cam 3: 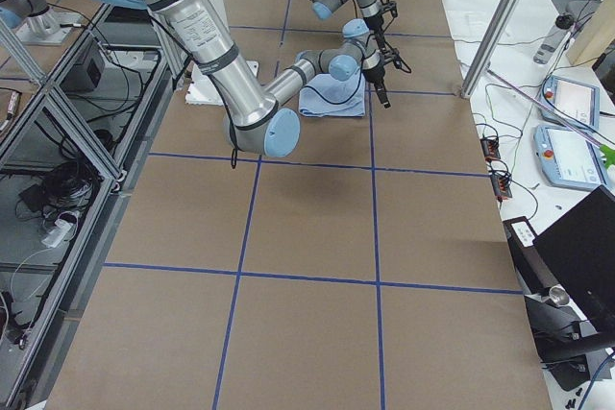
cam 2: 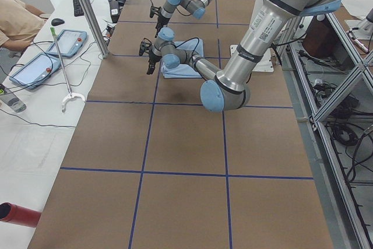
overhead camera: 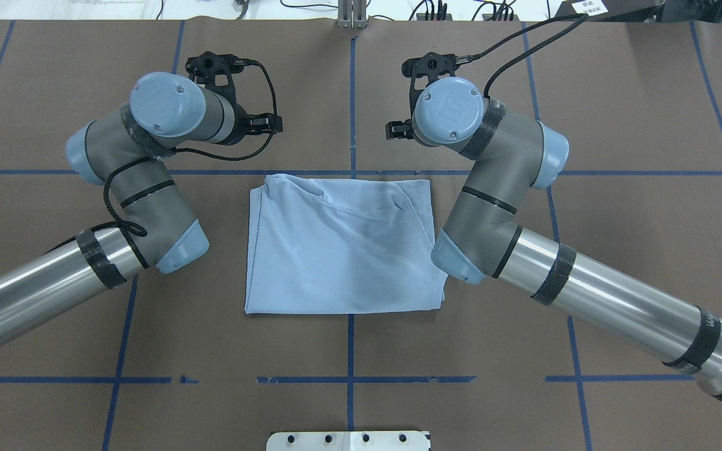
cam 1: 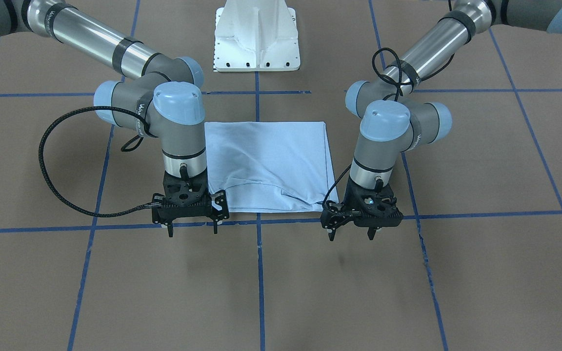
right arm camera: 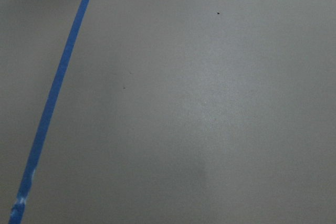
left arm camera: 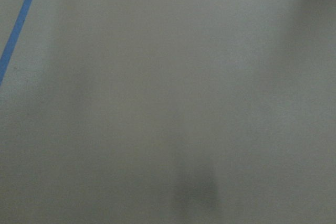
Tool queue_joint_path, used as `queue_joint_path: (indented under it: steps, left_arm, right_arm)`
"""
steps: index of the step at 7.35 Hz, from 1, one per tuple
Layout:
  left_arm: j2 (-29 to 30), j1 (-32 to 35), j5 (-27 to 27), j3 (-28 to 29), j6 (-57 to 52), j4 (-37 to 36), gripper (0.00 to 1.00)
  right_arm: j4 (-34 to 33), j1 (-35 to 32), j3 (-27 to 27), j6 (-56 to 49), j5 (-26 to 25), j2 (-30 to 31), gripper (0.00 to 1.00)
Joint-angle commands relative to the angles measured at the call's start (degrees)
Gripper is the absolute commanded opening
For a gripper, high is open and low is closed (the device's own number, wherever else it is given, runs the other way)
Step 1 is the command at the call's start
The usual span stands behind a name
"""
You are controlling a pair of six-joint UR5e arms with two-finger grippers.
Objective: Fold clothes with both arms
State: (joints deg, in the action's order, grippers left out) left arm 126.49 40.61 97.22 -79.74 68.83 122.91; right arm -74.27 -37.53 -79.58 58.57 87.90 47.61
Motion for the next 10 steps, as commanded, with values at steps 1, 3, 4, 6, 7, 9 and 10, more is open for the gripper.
queue_joint_path:
  steps: [1, 3, 4, 6, 7, 9, 10]
  left_arm:
    - [-2.3, -3.4, 0.3, -3.6, 7.2, 0.2, 0.48]
    - [-2.4, -4.9, 0.1, -3.5, 8.6, 0.3, 0.46]
    - [-2.5, -5.4, 0.0, -3.5, 8.7, 0.3, 0.46]
    - [-2.6, -5.8, 0.0, -3.4, 8.7, 0.5, 0.46]
    - [-2.7, -5.8, 0.0, -3.4, 8.7, 0.5, 0.4]
    - [-3.1, -5.7, -0.1, -3.3, 8.6, 0.5, 0.0]
    - [-3.9, -5.8, -0.1, -3.6, 8.6, 0.5, 0.0]
  right_arm:
    - [0.0, 0.0, -0.1, 0.1, 0.1, 0.1, 1.0]
    - [0.0, 0.0, -0.1, 0.1, 0.1, 0.1, 1.0]
    - [0.0, 0.0, -0.1, 0.1, 0.1, 0.1, 1.0]
    - [0.0, 0.0, -0.1, 0.1, 0.1, 0.1, 1.0]
    - [0.0, 0.0, -0.1, 0.1, 0.1, 0.1, 1.0]
    - [0.0, 0.0, -0.1, 0.1, 0.1, 0.1, 1.0]
    - [0.0, 0.0, -0.1, 0.1, 0.1, 0.1, 1.0]
